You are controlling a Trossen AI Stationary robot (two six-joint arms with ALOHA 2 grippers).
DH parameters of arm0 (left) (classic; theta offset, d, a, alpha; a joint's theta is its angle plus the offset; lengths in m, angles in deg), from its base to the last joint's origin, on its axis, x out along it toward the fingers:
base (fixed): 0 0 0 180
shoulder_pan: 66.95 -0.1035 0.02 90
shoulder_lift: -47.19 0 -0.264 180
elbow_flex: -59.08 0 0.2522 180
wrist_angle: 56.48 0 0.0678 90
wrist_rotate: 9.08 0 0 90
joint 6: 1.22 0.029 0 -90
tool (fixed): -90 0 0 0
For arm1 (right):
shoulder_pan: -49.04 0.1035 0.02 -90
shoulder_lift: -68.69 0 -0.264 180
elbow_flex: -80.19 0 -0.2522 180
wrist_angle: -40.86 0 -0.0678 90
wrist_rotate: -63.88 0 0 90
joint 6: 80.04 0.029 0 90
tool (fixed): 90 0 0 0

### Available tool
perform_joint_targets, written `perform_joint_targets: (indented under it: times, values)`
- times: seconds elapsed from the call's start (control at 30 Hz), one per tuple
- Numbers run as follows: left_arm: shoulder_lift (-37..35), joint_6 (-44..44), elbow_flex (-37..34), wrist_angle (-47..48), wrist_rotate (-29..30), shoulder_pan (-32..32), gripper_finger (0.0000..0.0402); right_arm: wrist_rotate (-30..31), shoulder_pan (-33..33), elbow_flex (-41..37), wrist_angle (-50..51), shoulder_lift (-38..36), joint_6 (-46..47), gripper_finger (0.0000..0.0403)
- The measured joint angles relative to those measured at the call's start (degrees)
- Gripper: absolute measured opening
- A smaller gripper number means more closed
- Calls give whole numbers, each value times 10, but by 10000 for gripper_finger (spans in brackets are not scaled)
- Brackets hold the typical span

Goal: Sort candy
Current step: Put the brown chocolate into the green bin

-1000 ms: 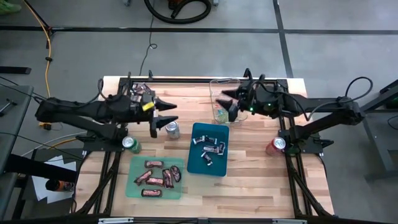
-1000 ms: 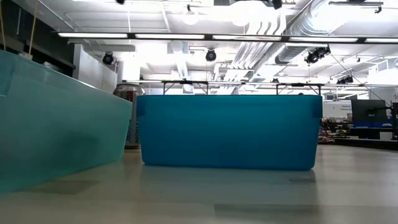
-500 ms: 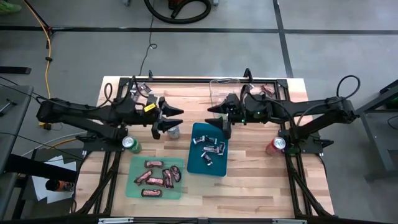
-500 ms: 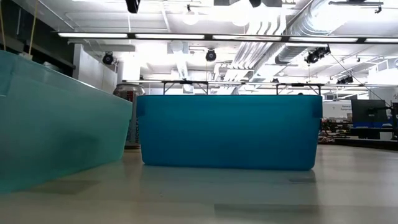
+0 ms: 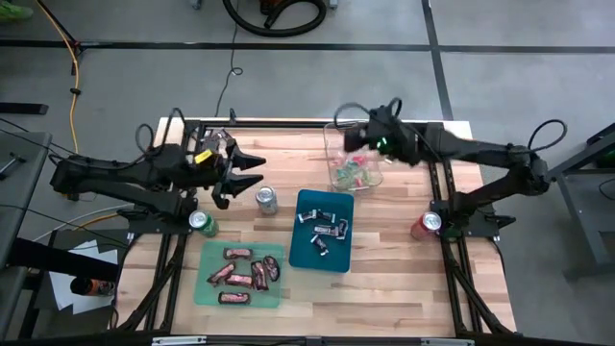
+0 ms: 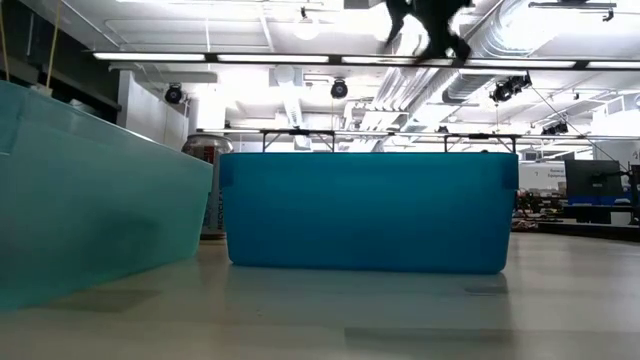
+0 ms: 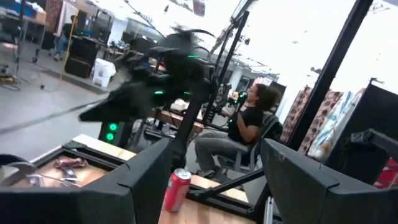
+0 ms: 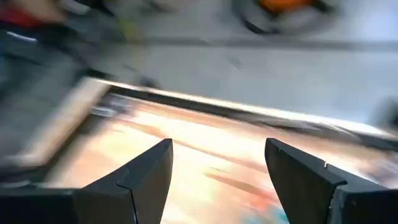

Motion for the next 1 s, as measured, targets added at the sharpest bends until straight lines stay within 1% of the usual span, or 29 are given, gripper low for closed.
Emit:
perform_joint_targets:
  times: [0.13, 0.27, 0.33, 0.4, 0.53, 0.6, 0.67, 0.8, 1.0]
  values:
    - [-26, 32, 0, 29, 7, 0, 234, -48, -113, 15, 149, 21, 26, 250]
    - [-33, 49, 0, 42, 41, 0, 234, -69, -226, 16, 246, 48, 34, 250]
    - [-34, 61, 0, 46, 64, 0, 234, -72, -276, 16, 265, 67, 33, 250]
    - [-33, 70, 0, 48, 93, 0, 234, -83, -323, 16, 263, 89, 10, 250]
    - [-31, 76, 0, 53, 179, 0, 234, -88, -399, 16, 258, 138, -62, 250]
    - [-31, 77, 0, 53, 217, -3, 234, -88, -430, 16, 258, 165, -91, 250]
    - [-31, 73, 0, 53, 237, -11, 234, -92, -454, 16, 258, 194, -119, 250]
    - [-31, 52, 0, 53, 241, -27, 234, -128, -482, 16, 258, 258, -166, 250]
    - [-27, 37, 0, 53, 237, -53, 234, -123, -499, 16, 234, 349, -176, 250]
